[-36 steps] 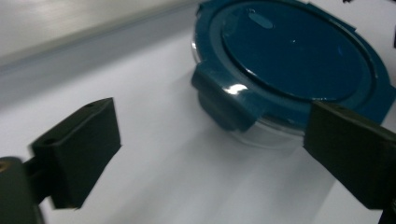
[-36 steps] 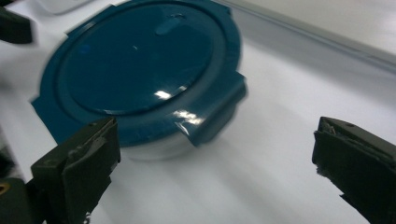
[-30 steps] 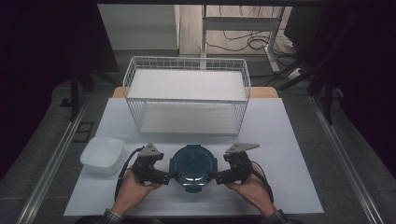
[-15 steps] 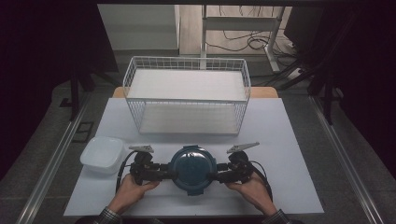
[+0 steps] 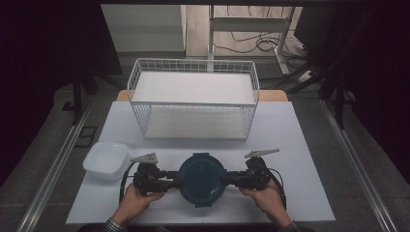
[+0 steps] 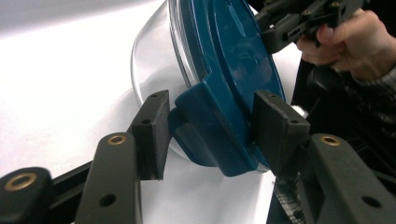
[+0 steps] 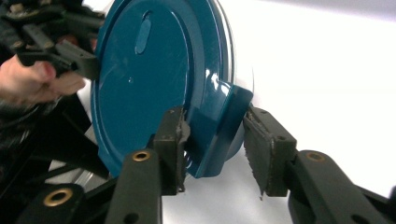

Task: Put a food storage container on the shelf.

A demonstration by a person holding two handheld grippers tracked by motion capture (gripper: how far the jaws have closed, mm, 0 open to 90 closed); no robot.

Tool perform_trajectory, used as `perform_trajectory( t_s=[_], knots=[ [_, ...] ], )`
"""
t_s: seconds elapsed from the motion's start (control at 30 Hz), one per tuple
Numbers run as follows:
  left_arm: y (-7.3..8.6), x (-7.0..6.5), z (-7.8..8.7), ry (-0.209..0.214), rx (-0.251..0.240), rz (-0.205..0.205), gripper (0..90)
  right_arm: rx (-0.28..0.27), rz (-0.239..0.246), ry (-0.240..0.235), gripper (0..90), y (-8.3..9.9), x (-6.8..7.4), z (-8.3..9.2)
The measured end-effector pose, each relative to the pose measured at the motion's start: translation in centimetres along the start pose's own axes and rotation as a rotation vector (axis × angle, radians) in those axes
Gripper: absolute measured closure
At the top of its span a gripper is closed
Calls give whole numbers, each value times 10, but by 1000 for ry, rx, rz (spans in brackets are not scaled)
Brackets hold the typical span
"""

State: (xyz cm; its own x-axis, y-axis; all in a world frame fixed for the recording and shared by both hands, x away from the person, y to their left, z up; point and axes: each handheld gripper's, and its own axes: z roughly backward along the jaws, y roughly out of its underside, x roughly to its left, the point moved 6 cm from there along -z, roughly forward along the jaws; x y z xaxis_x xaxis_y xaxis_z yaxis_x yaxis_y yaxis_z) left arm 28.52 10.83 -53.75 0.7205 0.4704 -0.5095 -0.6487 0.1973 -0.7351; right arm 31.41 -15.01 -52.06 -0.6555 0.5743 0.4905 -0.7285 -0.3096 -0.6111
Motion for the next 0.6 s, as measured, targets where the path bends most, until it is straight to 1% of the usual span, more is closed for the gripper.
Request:
perform_trajectory(
  t_s=[0.07, 0.1, 0.13, 0.17, 0.23, 0.27, 0.3, 0.33, 0.37, 0.43, 0.47, 0.5, 0.53, 0.57, 0.6],
  knots=[
    [2, 0, 1, -3, -7, 20, 489, -9, -19, 9, 604, 0, 1, 0],
    [3, -1, 2, -2, -16, 49, 497, -12, -30, 10, 611, 1, 2, 0],
    [5, -1, 4, 3, -29, 88, 510, -19, -36, 9, 618, 1, 3, 0],
    [7, -1, 5, 2, -41, 113, 522, -27, -41, 11, 625, 2, 5, 0],
    [10, -2, 6, -7, -47, 138, 528, -35, -38, 18, 631, 3, 9, 1],
    [13, -4, 8, -27, -45, 169, 529, -36, -34, 20, 634, 3, 10, 1],
    [14, -5, 9, -44, -50, 190, 529, -41, -32, 19, 637, 3, 13, 2],
    [17, -6, 9, -56, -51, 207, 527, -45, -34, 18, 637, 3, 15, 3],
    [19, -7, 10, -61, -51, 221, 527, -49, -25, 31, 637, 4, 18, 3],
    [21, -9, 10, -68, -61, 239, 533, -49, -8, 55, 638, 5, 22, 4],
    [22, -9, 11, -68, -66, 240, 537, -51, -3, 63, 639, 5, 24, 4],
    [22, -10, 10, -65, -70, 236, 542, -51, 2, 72, 639, 6, 25, 5],
    [22, -10, 11, -47, -70, 232, 546, -50, 9, 78, 638, 7, 26, 5],
    [21, -10, 11, -39, -64, 222, 559, -45, 16, 84, 637, 8, 26, 6],
    [21, -10, 11, -34, -59, 209, 560, -40, 12, 72, 633, 9, 26, 6]
  ],
)
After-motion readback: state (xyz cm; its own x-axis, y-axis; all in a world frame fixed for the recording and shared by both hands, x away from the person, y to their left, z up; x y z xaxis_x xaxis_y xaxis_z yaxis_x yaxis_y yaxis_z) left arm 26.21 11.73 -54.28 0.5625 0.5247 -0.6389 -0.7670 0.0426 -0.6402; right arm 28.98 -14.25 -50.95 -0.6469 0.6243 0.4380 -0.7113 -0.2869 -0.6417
